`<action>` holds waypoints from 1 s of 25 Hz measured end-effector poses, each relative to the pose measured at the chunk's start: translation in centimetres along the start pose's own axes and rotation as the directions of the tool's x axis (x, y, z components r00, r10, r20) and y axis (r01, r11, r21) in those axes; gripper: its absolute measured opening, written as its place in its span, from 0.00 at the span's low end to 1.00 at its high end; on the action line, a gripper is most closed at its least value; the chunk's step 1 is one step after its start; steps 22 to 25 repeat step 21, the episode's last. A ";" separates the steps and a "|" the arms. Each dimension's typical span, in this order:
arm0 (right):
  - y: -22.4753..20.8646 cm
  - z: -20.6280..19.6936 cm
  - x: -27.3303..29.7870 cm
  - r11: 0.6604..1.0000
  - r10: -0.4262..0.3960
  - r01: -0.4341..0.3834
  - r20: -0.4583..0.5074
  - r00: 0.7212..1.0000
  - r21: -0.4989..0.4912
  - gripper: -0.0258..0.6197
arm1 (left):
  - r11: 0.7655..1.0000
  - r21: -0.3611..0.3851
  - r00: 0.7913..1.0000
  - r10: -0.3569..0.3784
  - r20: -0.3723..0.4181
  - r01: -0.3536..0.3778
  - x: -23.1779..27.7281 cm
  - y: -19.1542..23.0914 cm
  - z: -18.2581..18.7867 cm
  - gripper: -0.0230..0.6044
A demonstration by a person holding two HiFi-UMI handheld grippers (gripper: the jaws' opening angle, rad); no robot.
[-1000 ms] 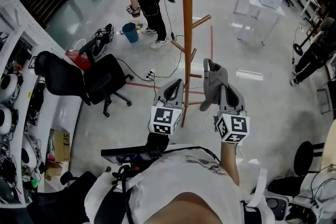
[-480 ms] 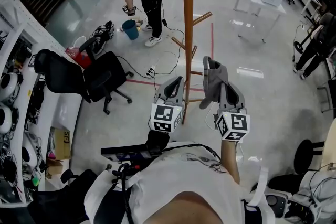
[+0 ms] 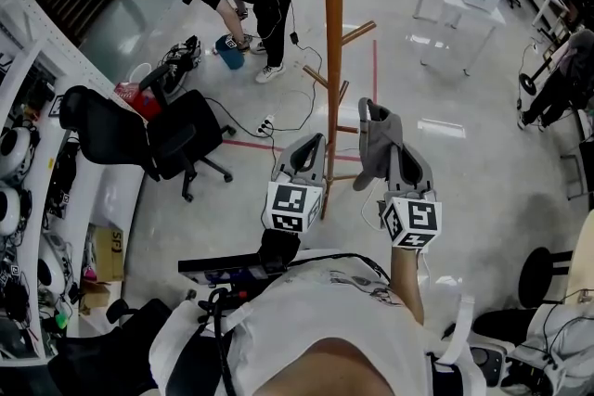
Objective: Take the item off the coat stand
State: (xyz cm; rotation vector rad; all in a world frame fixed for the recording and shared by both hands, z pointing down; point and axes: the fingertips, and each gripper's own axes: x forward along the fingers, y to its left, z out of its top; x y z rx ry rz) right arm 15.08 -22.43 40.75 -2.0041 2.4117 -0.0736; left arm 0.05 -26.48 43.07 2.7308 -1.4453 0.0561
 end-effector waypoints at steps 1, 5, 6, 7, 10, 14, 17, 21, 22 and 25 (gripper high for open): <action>0.0 -0.1 0.1 1.000 0.000 0.000 -0.001 1.000 -0.001 0.06 | 1.000 -0.001 1.000 0.001 -0.001 -0.001 0.0 0.1 0.0 0.04; 0.1 -0.3 0.1 1.000 0.003 -0.003 -0.004 1.000 -0.004 0.06 | 1.000 -0.003 1.000 0.001 -0.002 -0.001 0.1 0.1 -0.3 0.04; 0.1 -0.3 0.1 1.000 0.004 -0.004 -0.004 1.000 -0.004 0.06 | 1.000 -0.003 1.000 0.000 -0.003 0.000 0.1 0.0 -0.3 0.04; 0.1 -0.2 0.0 1.000 0.003 -0.003 -0.004 1.000 -0.003 0.06 | 1.000 -0.002 1.000 -0.001 -0.004 0.001 0.1 0.0 -0.3 0.04; 0.0 -0.1 -0.1 1.000 0.001 -0.001 -0.006 1.000 0.001 0.06 | 1.000 -0.003 1.000 0.000 -0.006 0.000 0.0 0.0 -0.1 0.04; 0.1 -0.3 0.1 1.000 0.001 -0.001 -0.008 1.000 0.000 0.06 | 1.000 -0.004 1.000 -0.002 -0.008 0.002 0.1 0.1 -0.4 0.04; 0.2 -0.3 0.2 1.000 0.004 -0.004 -0.006 1.000 0.000 0.06 | 1.000 -0.005 1.000 -0.004 -0.007 0.004 0.2 0.1 -0.4 0.04; 0.1 -0.3 0.4 1.000 0.005 -0.005 -0.002 1.000 0.000 0.06 | 1.000 -0.002 1.000 -0.003 0.000 0.003 0.3 0.1 -0.3 0.04; 0.1 -0.3 0.4 1.000 0.005 -0.005 -0.002 1.000 0.000 0.06 | 1.000 -0.002 1.000 -0.003 0.000 0.003 0.3 0.1 -0.3 0.04; 0.1 -0.3 0.4 1.000 0.005 -0.005 -0.002 1.000 0.000 0.06 | 1.000 -0.002 1.000 -0.003 0.000 0.003 0.3 0.1 -0.3 0.04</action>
